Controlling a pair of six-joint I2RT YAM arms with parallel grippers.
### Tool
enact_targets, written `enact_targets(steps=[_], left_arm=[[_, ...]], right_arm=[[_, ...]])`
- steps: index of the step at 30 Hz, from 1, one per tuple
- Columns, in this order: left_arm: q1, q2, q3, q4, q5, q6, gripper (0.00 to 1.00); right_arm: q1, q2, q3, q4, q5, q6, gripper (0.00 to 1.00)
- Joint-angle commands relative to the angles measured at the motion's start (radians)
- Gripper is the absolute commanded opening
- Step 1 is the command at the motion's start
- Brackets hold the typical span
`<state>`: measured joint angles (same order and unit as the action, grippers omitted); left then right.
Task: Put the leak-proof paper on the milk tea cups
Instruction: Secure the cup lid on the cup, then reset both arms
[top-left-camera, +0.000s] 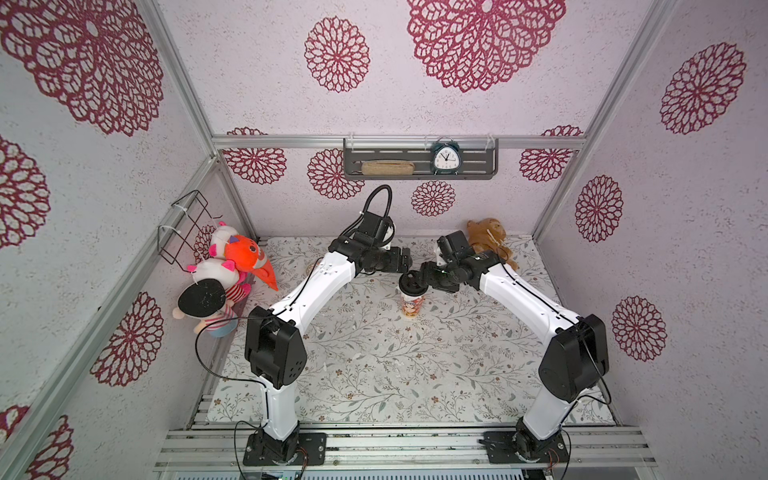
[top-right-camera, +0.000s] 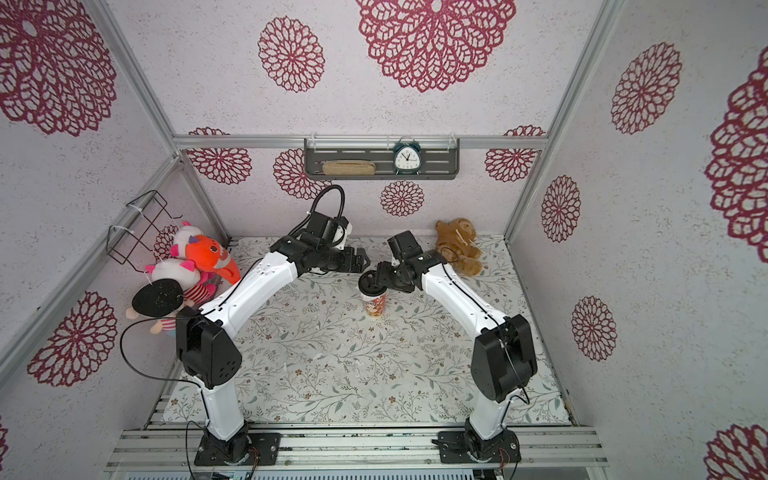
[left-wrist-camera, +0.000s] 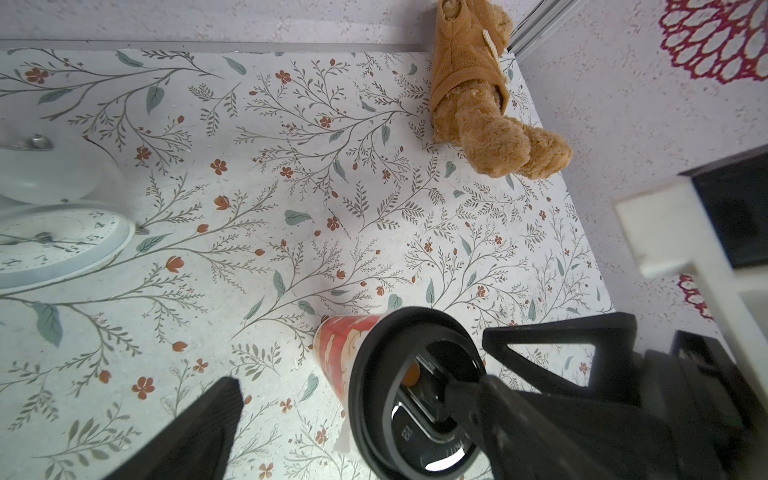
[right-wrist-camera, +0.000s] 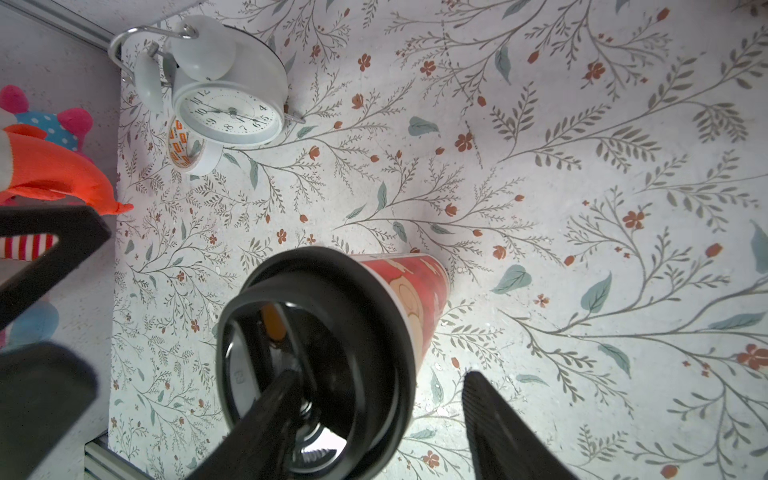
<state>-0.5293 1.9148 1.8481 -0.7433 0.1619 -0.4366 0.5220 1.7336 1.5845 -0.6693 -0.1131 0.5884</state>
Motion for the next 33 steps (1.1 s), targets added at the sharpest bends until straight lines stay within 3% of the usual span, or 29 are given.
enact_targets(steps=[1, 12, 15, 18, 22, 26, 29, 33], left_arm=[[0.005, -0.039, -0.008, 0.032, -0.019, 0.017, 0.92], [0.044, -0.146, -0.103, 0.138, -0.113, 0.027, 0.91], [0.100, -0.284, -0.251, 0.221, -0.215, 0.052, 0.91], [0.214, -0.485, -0.510, 0.385, -0.334, 0.074, 0.94], [0.453, -0.761, -0.933, 0.728, -0.352, 0.090, 0.99], [0.538, -0.952, -1.321, 1.064, -0.443, 0.217, 0.99], [0.588, -0.949, -1.462, 1.184, -0.457, 0.231, 1.00], [0.600, -0.773, -1.580, 1.440, -0.436, 0.252, 0.99]], right_arm=[[-0.013, -0.009, 0.046, -0.042, 0.019, -0.034, 0.66], [-0.035, -0.083, 0.032, -0.001, 0.035, -0.070, 0.69], [-0.102, -0.181, -0.032, -0.006, 0.108, -0.108, 0.70], [-0.234, -0.355, -0.212, 0.071, 0.263, -0.176, 0.71], [-0.369, -0.649, -0.687, 0.501, 0.410, -0.432, 0.75], [-0.412, -0.840, -1.105, 0.926, 0.443, -0.516, 0.81], [-0.427, -0.842, -1.290, 1.148, 0.457, -0.521, 0.81], [-0.452, -0.711, -1.477, 1.518, 0.476, -0.524, 0.81]])
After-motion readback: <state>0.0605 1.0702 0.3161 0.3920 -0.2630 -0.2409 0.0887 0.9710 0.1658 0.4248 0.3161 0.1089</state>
